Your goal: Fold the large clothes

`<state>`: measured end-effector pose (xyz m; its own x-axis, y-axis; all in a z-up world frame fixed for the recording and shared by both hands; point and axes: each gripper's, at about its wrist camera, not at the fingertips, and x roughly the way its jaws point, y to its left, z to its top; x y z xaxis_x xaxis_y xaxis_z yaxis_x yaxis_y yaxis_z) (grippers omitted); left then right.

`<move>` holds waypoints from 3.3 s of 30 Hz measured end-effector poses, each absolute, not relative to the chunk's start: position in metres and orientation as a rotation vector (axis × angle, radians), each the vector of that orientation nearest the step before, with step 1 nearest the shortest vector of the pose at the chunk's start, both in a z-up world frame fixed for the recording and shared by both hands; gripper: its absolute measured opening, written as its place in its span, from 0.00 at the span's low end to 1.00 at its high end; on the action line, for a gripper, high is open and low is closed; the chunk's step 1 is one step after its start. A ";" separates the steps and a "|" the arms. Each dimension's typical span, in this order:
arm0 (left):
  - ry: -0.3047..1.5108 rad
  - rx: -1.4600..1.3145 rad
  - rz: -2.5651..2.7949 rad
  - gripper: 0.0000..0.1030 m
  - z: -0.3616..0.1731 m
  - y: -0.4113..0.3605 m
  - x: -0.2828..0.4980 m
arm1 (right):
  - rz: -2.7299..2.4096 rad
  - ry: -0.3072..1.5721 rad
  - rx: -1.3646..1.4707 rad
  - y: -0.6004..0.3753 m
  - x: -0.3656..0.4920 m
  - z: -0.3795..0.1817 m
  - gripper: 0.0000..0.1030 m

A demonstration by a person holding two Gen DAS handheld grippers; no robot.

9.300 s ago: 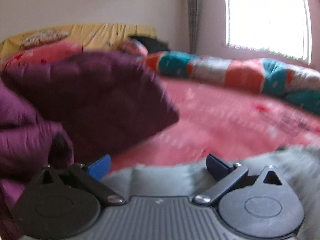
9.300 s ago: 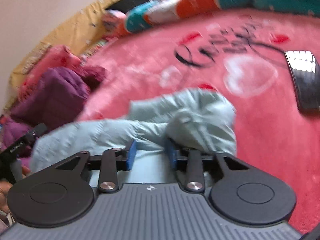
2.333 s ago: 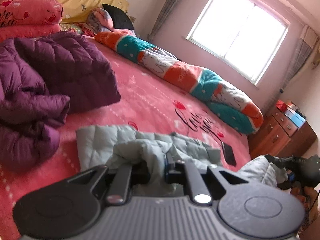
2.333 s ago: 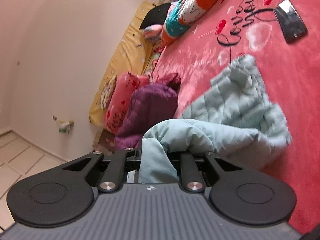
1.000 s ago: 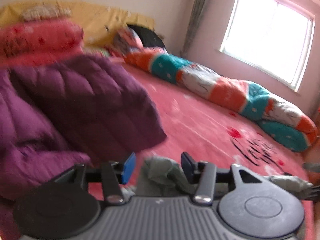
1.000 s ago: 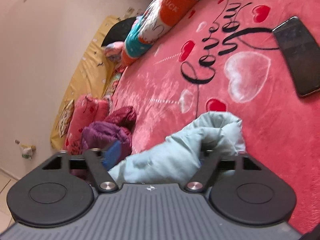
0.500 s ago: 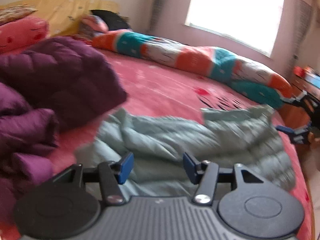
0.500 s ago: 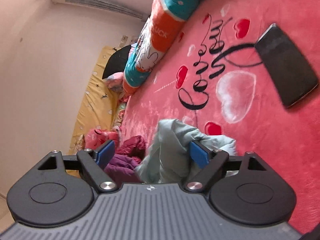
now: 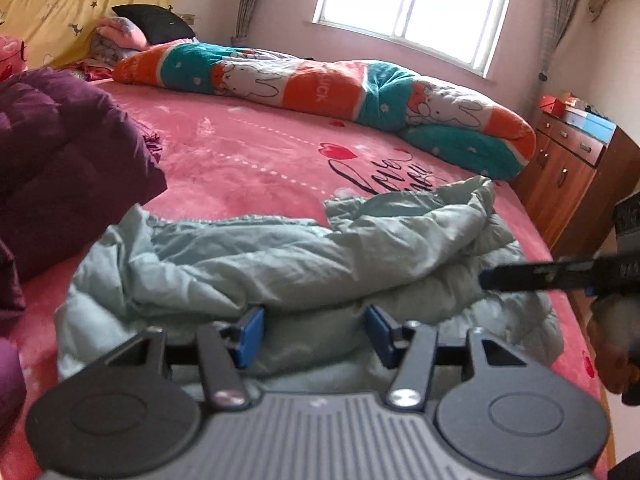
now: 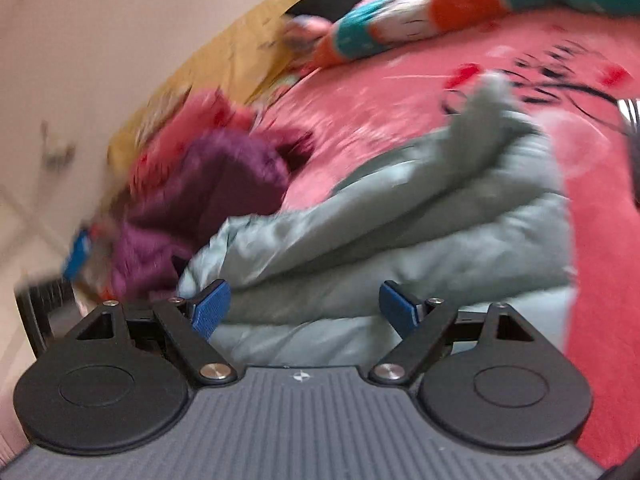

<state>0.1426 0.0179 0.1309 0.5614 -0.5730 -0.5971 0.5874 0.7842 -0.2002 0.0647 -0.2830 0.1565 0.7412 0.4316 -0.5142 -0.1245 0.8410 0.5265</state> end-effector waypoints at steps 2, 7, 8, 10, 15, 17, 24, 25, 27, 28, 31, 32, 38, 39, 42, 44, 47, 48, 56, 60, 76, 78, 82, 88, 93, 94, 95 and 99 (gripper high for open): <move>0.688 0.025 -0.681 0.53 0.130 0.014 0.149 | 0.315 0.684 0.407 -0.272 0.079 0.155 0.99; 0.636 0.028 -0.640 0.53 0.134 0.009 0.169 | 0.278 0.679 0.167 -0.245 0.113 0.157 0.96; 0.627 0.022 -0.622 0.53 0.135 0.008 0.176 | 0.265 0.677 0.137 -0.243 0.121 0.156 0.96; 0.610 0.028 -0.585 0.53 0.136 0.007 0.187 | 0.239 0.673 0.117 -0.240 0.134 0.155 0.96; 0.627 0.077 -0.449 0.53 0.128 0.012 0.218 | 0.121 0.684 0.136 -0.260 0.168 0.144 0.96; 0.636 0.104 -0.396 0.53 0.120 0.021 0.225 | 0.060 0.704 0.130 -0.271 0.176 0.136 0.96; 0.592 0.131 -0.325 0.53 0.119 0.047 0.211 | -0.057 0.671 0.193 -0.292 0.164 0.125 0.98; 0.565 0.137 -0.337 0.53 0.124 0.045 0.206 | -0.049 0.642 0.207 -0.291 0.158 0.129 0.98; 0.515 0.148 -0.382 0.55 0.134 0.034 0.196 | -0.014 0.595 0.223 -0.282 0.150 0.138 0.98; 0.502 0.142 -0.413 0.57 0.138 0.028 0.193 | 0.001 0.581 0.216 -0.275 0.150 0.142 0.98; 0.512 0.141 -0.542 0.62 0.137 0.004 0.191 | 0.054 0.572 0.146 -0.248 0.159 0.143 0.98; 0.524 0.174 -0.556 0.62 0.132 -0.003 0.193 | 0.069 0.584 0.118 -0.240 0.162 0.141 0.98; 0.618 0.171 -0.478 0.63 0.096 0.009 0.221 | 0.026 0.665 -0.001 -0.233 0.178 0.112 0.99; 0.618 0.169 -0.461 0.63 0.094 0.015 0.224 | 0.007 0.673 -0.006 -0.238 0.177 0.111 0.99; 0.622 0.151 -0.389 0.64 0.087 0.032 0.233 | -0.018 0.680 0.026 -0.254 0.175 0.105 0.99; 0.606 0.171 -0.314 0.65 0.084 0.042 0.235 | -0.055 0.678 0.018 -0.264 0.174 0.103 0.99; 0.601 0.179 -0.234 0.71 0.076 0.053 0.239 | -0.104 0.675 0.031 -0.280 0.171 0.100 0.99; 0.598 0.184 -0.203 0.75 0.073 0.057 0.239 | -0.122 0.673 0.034 -0.285 0.169 0.098 0.99; 0.575 0.193 -0.166 0.78 0.072 0.064 0.233 | -0.186 0.669 0.136 -0.306 0.176 0.077 1.00; 0.504 0.201 -0.151 0.75 0.096 0.067 0.210 | -0.223 0.638 0.145 -0.305 0.164 0.093 1.00; 0.401 0.254 -0.364 0.76 0.107 -0.019 0.105 | -0.278 0.532 0.255 -0.251 0.063 0.093 1.00; 0.417 0.270 -0.360 0.76 0.096 -0.026 0.106 | -0.278 0.538 0.234 -0.250 0.064 0.083 1.00; 0.445 0.254 -0.356 0.77 0.079 -0.030 0.116 | -0.282 0.576 0.199 -0.248 0.071 0.070 1.00; 0.462 0.240 -0.359 0.80 0.062 -0.029 0.121 | -0.279 0.616 0.181 -0.249 0.092 0.057 1.00; 0.500 0.195 -0.374 0.81 0.057 -0.024 0.128 | -0.268 0.616 0.177 -0.252 0.100 0.049 1.00; 0.508 0.194 -0.377 0.81 0.058 -0.025 0.128 | -0.267 0.614 0.176 -0.252 0.100 0.048 1.00; 0.515 0.196 -0.379 0.81 0.060 -0.024 0.127 | -0.267 0.614 0.172 -0.250 0.099 0.050 1.00; 0.504 0.183 -0.386 0.78 0.081 -0.017 0.114 | -0.259 0.591 0.190 -0.249 0.078 0.053 1.00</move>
